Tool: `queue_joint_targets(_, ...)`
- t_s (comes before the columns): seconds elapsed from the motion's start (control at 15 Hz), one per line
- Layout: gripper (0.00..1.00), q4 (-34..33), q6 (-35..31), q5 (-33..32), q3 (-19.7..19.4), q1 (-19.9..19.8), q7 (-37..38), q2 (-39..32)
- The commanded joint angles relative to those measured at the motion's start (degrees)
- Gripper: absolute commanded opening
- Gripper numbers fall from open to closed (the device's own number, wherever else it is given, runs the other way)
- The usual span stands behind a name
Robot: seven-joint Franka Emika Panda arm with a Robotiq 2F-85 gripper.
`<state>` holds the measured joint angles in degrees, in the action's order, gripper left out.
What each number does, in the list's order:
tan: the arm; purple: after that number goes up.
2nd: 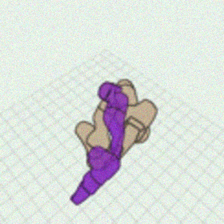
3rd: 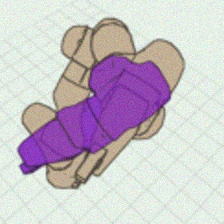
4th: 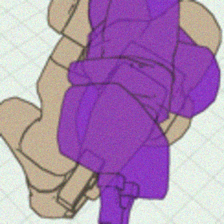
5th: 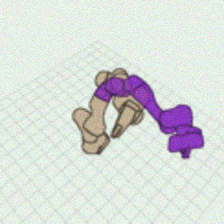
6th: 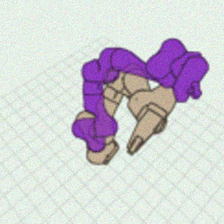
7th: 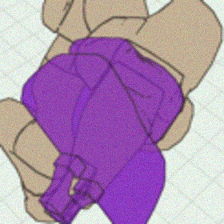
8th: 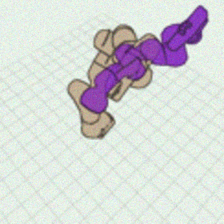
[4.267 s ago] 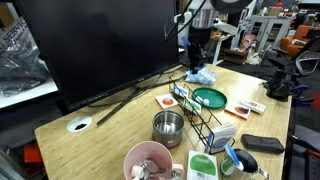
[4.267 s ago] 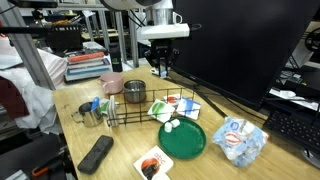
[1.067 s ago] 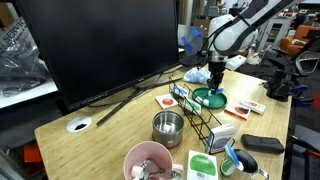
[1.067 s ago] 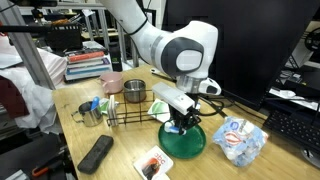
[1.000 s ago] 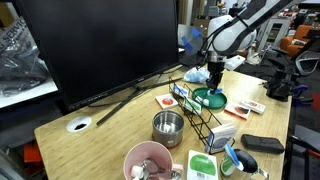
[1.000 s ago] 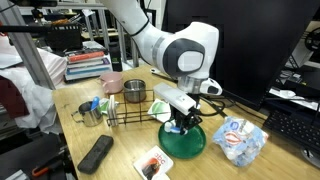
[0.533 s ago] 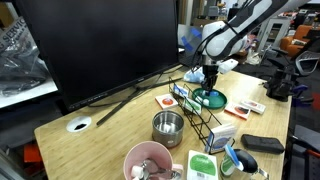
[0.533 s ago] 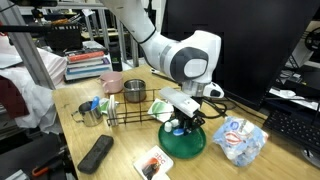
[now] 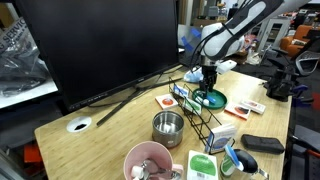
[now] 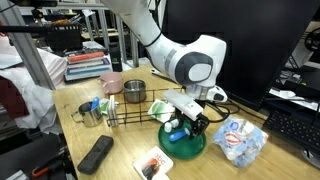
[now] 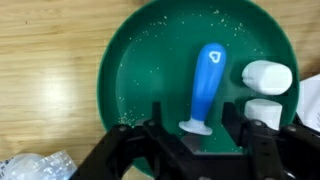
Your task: Pick up the blue spoon from the silver bowl and put it on the green plate
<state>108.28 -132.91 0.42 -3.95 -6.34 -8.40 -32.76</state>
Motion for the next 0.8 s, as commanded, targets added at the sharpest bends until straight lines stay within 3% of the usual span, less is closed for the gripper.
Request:
queue_joint_targets(0.0,0.96,2.83,1.23,2.92,1.55,-2.54,-1.80,4.92)
queue_joint_targets(0.27,1.00,8.23,3.35,7.33,1.85,-3.59,-3.34,11.85)
queue_joint_targets(0.33,1.00,4.21,3.15,5.07,0.67,-2.26,-1.69,8.15)
queue_joint_targets(0.73,1.00,7.74,3.41,6.00,0.77,-2.30,-1.97,11.27)
